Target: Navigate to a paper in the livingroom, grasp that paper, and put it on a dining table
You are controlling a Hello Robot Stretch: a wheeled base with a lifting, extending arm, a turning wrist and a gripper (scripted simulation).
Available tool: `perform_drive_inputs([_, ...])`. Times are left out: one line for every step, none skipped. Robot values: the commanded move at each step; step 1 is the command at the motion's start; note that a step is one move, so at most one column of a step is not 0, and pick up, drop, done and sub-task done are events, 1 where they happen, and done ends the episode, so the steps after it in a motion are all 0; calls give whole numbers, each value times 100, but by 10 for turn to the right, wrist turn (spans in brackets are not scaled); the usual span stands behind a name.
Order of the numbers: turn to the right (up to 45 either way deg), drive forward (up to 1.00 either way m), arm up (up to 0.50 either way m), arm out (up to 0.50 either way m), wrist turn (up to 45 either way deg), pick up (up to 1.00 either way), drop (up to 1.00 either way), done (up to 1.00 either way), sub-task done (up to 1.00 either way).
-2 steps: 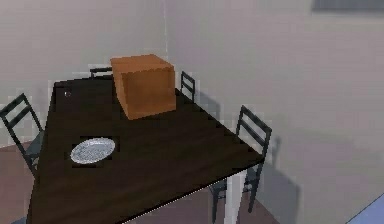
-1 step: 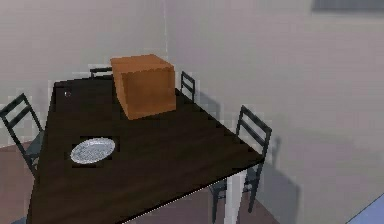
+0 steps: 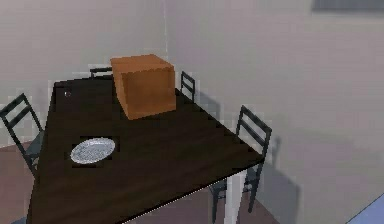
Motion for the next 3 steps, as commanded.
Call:
perform_drive_inputs([0, 0, 0, 0, 0, 100, 0, 0, 0])
perform_drive_inputs([0, 0, 0, 0, -450, 0, 0, 0, 0])
perform_drive_inputs([0, 0, 0, 0, -450, 0, 0, 0, 0])
